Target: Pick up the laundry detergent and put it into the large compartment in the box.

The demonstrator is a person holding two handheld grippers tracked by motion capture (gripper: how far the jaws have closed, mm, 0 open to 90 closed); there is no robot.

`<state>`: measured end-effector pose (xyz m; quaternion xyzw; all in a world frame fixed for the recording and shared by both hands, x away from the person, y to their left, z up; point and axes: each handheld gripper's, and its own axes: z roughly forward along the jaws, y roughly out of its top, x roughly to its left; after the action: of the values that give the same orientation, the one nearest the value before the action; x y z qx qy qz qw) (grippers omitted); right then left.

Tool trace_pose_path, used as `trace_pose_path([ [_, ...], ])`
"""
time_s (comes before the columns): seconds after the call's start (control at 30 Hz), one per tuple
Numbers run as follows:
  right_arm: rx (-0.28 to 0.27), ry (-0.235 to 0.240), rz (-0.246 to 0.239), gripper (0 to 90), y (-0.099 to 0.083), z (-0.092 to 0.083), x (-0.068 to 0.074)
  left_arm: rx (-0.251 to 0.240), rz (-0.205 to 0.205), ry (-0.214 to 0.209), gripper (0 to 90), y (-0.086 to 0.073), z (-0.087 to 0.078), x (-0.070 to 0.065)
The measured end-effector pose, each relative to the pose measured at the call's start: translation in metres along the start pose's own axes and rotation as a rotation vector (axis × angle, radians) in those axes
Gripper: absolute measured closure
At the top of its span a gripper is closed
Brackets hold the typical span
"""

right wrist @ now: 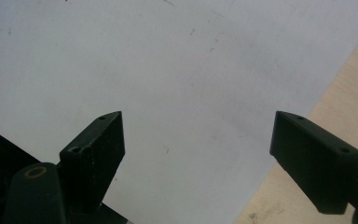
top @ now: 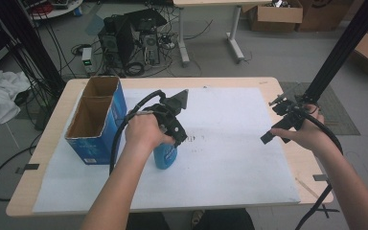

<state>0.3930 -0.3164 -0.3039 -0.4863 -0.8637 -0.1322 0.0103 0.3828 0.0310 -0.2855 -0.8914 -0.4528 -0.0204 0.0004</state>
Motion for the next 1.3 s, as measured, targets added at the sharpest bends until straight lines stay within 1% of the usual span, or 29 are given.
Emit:
trace_pose_path([
  [0.27, -0.003, 0.004, 0.002, 18.1, -0.0008, 0.001, -0.0002, 0.002, -0.001, 0.004, 3.3, 0.0003, 0.0025, -0.0006],
  [0.4, 0.002, 0.003, 0.002, 18.1, -0.001, 0.0022, -0.0007, 0.01, -0.002, 0.009, 7.2, 0.0, 0.0035, 0.0002],
  [0.47, 0.002, 0.003, -0.002, 18.1, -0.0009, 0.0024, -0.0009, 0.01, -0.004, 0.011, 7.6, -0.0001, 0.0037, 0.0004],
  [0.57, 0.001, 0.003, 0.0, 18.1, -0.0003, 0.0021, -0.0003, 0.003, -0.007, 0.008, 9.7, -0.0002, 0.0031, 0.0005],
  [0.6, 0.002, 0.003, -0.001, 18.2, 0.0, 0.0023, 0.0001, -0.002, -0.01, 0.004, 11.7, -0.0003, 0.0027, 0.0007],
  [0.67, 0.002, 0.003, -0.002, 18.2, 0.0002, 0.0023, 0.0004, 0.001, -0.008, 0.007, 12.1, -0.0002, 0.0024, 0.0011],
  [0.73, 0.001, 0.004, -0.002, 18.3, 0.0004, 0.0024, 0.0007, 0.002, -0.006, 0.008, 14.3, -0.0003, 0.0027, 0.0013],
  [0.83, 0.001, 0.005, 0.0, 18.4, 0.0006, 0.0022, 0.0007, 0.002, -0.012, 0.014, 15.7, -0.0003, 0.0029, 0.002],
  [0.93, -0.001, 0.006, 0.001, 18.4, 0.0005, 0.0017, 0.0007, 0.007, -0.017, 0.006, 16.5, 0.0, 0.0033, 0.0023],
  [1.0, -0.001, 0.006, 0.0, 18.4, 0.0004, 0.0016, 0.0006, 0.008, -0.013, 0.008, 17.0, 0.0002, 0.0037, 0.0019],
  [1.13, -0.003, 0.01, 0.001, 18.6, 0.0, 0.0016, 0.0002, 0.008, -0.005, 0.007, 20.1, 0.0011, 0.0038, 0.0006],
  [1.23, -0.001, 0.01, 0.002, 18.7, -0.0006, 0.0017, -0.0004, 0.01, -0.008, 0.0, 23.5, 0.0016, 0.0037, 0.0001],
  [1.3, -0.001, 0.011, 0.005, 18.8, -0.0011, 0.0017, -0.0007, 0.012, -0.012, 0.002, 25.4, 0.0017, 0.0038, 0.0005],
])
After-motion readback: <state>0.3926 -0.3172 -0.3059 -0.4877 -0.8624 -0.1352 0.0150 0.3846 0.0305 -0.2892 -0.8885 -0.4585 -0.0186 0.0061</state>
